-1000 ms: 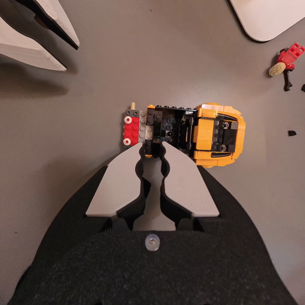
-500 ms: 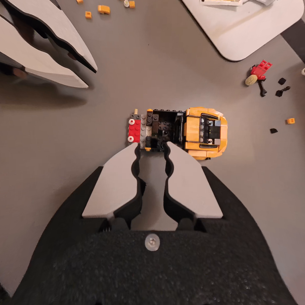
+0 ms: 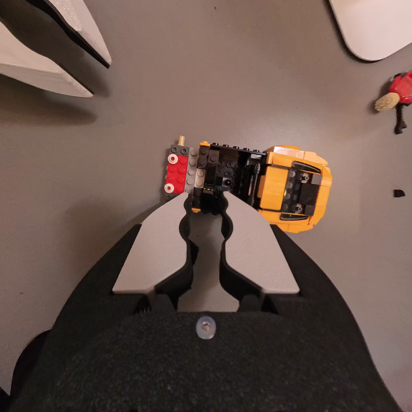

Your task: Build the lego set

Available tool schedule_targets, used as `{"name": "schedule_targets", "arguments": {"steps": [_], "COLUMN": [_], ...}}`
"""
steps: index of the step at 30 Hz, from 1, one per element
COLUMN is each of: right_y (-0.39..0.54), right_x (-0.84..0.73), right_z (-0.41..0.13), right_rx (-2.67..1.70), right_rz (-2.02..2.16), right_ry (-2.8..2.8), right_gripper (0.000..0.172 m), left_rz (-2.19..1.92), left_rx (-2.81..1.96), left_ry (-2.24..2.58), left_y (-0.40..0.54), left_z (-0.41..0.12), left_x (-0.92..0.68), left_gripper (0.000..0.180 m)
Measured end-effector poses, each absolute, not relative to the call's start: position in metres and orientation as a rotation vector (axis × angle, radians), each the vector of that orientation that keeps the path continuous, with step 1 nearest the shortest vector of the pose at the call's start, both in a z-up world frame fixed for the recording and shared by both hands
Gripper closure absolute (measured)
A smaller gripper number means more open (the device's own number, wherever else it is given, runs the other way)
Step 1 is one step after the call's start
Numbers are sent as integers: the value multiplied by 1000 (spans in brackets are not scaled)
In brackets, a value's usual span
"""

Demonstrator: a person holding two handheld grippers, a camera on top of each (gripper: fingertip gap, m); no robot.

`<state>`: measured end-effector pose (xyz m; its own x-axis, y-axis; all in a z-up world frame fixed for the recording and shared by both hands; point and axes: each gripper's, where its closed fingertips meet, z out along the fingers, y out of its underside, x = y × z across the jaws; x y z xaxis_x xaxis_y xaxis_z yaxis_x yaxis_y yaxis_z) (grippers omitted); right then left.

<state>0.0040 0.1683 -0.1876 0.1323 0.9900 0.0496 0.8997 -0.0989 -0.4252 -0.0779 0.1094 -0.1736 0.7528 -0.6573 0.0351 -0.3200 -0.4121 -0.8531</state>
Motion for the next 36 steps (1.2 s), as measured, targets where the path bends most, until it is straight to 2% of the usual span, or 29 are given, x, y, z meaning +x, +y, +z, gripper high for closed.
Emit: {"name": "schedule_targets", "arguments": {"steps": [2,11,12,13,15,18,36], "right_y": [167,154,150,146,138,139,142], "right_x": [2,-1,-2,-4,-6,-2,19], "right_z": [-188,-176,-174,-170,-166,-170,-157], "right_rx": [-2055,-1684,-1653,-1609,-1536,-1529,-1664], "right_rz": [372,383,394,413,430,352,544], "right_ry": [-1850,-1935,-1929,-1912,-1909,-1917,-1862], "right_gripper": [154,157,159,170,170,169,169], "left_rz": [-466,-612,-666,-726,-851,-945,-919], "left_rx": [-2019,-2010,-2005,-2004,-2017,-2041,-2045], "left_ry": [741,679,655,628,567,514,529], "left_y": [108,106,106,105,104,103,102], "left_z": [-173,-166,-164,-162,-160,-161,-162], "left_x": [-77,-71,-69,-66,-61,-57,-57], "left_gripper": [162,156,154,153,150,147,149]}}
